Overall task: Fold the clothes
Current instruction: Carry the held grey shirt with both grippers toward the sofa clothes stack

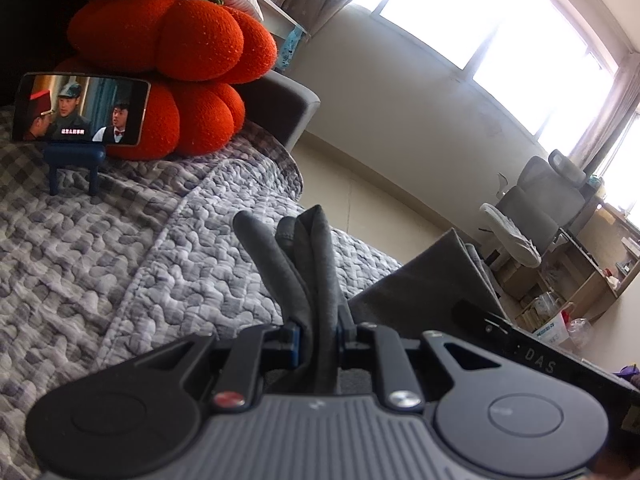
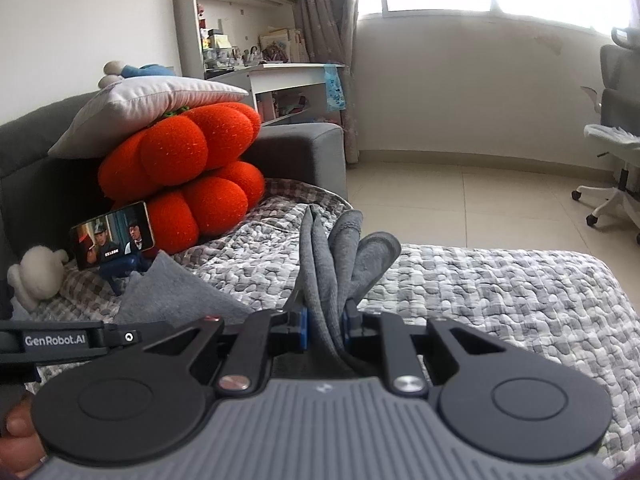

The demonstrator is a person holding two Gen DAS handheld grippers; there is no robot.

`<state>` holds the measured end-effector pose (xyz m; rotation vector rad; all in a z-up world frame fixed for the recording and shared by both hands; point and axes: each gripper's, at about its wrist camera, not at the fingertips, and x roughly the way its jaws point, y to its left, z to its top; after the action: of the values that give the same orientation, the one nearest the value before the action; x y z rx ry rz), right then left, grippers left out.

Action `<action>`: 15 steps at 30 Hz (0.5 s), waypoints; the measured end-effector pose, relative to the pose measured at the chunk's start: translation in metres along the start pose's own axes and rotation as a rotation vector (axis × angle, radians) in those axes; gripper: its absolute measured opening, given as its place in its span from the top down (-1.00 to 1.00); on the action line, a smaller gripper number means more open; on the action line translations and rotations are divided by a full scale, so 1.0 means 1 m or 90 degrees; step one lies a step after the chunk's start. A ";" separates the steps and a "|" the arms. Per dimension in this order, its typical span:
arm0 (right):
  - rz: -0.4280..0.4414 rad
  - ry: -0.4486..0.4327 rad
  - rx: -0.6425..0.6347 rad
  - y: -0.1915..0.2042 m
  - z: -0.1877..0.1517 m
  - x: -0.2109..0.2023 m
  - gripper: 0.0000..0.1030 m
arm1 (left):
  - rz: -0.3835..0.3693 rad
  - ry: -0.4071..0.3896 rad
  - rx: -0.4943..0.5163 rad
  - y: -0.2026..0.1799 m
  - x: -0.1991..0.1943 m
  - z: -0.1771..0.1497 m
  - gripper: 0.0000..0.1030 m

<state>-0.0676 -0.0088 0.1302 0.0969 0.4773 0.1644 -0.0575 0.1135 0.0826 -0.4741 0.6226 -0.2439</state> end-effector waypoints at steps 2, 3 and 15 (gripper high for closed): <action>0.000 -0.002 -0.006 0.004 0.001 0.001 0.64 | 0.002 -0.001 -0.004 0.002 -0.001 0.001 0.70; 0.001 -0.003 -0.009 0.005 0.001 0.001 0.64 | 0.003 -0.001 -0.005 0.003 -0.001 0.001 0.70; 0.003 0.001 -0.064 0.030 -0.004 0.008 0.64 | 0.018 -0.003 -0.020 0.012 -0.003 0.004 0.70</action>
<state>-0.0665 0.0228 0.1270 -0.0004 0.4690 0.1935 -0.0567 0.1261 0.0811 -0.4951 0.6283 -0.2063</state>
